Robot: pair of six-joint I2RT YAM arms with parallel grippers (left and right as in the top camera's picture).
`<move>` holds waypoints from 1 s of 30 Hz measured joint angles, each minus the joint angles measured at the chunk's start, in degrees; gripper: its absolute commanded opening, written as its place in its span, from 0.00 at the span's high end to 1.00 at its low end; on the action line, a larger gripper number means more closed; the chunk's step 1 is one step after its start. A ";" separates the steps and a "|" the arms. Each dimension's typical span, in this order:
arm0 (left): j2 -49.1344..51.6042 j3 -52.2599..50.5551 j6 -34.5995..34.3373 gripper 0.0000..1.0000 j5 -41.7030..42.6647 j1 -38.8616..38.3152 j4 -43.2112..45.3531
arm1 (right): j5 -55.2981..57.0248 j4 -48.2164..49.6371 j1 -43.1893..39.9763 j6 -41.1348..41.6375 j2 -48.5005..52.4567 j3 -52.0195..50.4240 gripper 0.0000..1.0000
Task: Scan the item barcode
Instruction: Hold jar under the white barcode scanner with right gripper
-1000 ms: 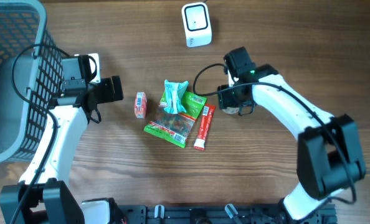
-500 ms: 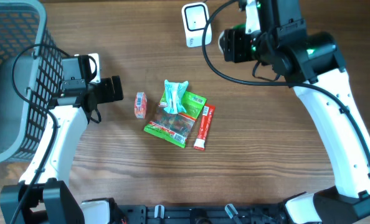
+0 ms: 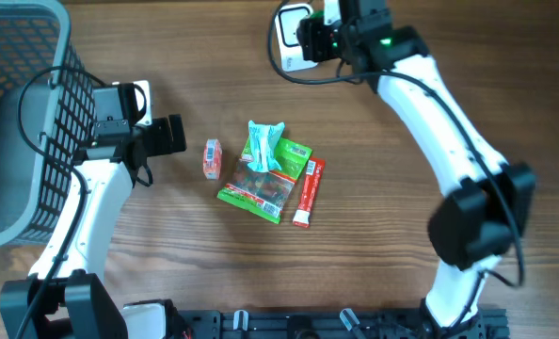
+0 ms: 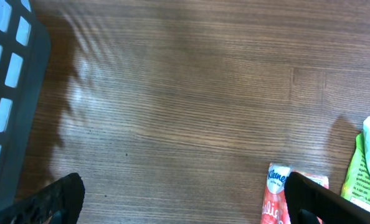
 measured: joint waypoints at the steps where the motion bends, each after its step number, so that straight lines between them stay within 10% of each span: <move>1: 0.00 0.00 0.00 0.00 0.00 0.00 0.00 | 0.02 2.82 0.00 -0.22 1.81 -0.04 0.65; 18: 0.00 0.02 0.00 0.00 0.02 0.00 0.00 | 2.40 50.29 0.00 -0.79 19.93 -0.59 0.60; 30: 0.00 0.02 0.00 0.00 0.00 0.00 0.00 | 5.62 60.37 -0.04 0.74 24.28 -0.59 0.63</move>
